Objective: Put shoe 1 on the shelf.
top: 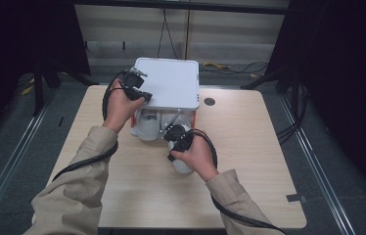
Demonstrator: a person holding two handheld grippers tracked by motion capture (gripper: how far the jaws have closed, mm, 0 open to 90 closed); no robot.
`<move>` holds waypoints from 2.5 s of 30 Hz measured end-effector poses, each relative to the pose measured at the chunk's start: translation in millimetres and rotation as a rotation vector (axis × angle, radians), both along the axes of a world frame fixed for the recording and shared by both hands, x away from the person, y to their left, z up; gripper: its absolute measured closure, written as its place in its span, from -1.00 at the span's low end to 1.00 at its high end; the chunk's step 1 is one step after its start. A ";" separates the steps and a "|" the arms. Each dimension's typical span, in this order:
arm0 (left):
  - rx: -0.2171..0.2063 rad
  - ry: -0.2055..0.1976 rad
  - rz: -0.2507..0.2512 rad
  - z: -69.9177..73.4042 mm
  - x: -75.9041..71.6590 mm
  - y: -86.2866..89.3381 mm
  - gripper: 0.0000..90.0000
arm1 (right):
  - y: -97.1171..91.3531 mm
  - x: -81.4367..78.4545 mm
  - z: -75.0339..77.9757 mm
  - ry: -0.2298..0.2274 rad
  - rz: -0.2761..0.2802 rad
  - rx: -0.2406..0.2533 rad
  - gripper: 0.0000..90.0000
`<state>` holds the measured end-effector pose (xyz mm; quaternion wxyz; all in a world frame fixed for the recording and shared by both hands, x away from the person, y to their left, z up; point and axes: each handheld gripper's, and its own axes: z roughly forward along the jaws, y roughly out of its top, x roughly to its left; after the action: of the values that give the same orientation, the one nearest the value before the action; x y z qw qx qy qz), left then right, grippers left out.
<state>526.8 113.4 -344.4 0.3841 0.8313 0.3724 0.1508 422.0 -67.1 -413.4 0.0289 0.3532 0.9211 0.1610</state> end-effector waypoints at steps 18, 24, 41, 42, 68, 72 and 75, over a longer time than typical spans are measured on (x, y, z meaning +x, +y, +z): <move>0.034 0.004 0.023 2.6 -0.9 -5.3 1.00 | -41.0 -38.9 44.5 -0.052 0.110 -0.005 -0.10; 0.046 -0.003 0.019 2.9 -1.9 -6.5 1.00 | -44.4 -41.2 43.0 -0.096 0.214 -0.036 -0.09; 0.037 -0.010 0.021 1.7 -2.8 -5.2 1.00 | -17.0 -21.2 22.0 -0.092 0.388 -0.130 0.58; 0.035 -0.007 0.020 1.7 -2.5 -4.9 1.00 | -16.2 -20.8 24.7 -0.107 0.396 -0.121 0.59; -0.019 -0.003 0.015 -1.7 -1.7 0.3 1.00 | 3.3 49.1 31.2 -0.184 0.371 -0.055 0.55; -0.019 -0.002 0.015 -1.9 -1.7 1.3 1.00 | 1.1 54.4 32.2 -0.204 0.336 -0.051 0.54; -0.017 -0.004 0.018 -1.7 -1.8 0.2 1.00 | -1.9 57.0 32.7 -0.197 0.316 -0.039 0.52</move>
<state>525.0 113.6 -346.1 0.3904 0.8243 0.3804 0.1527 479.0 -69.0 -380.7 0.1000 0.1861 0.9608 0.1795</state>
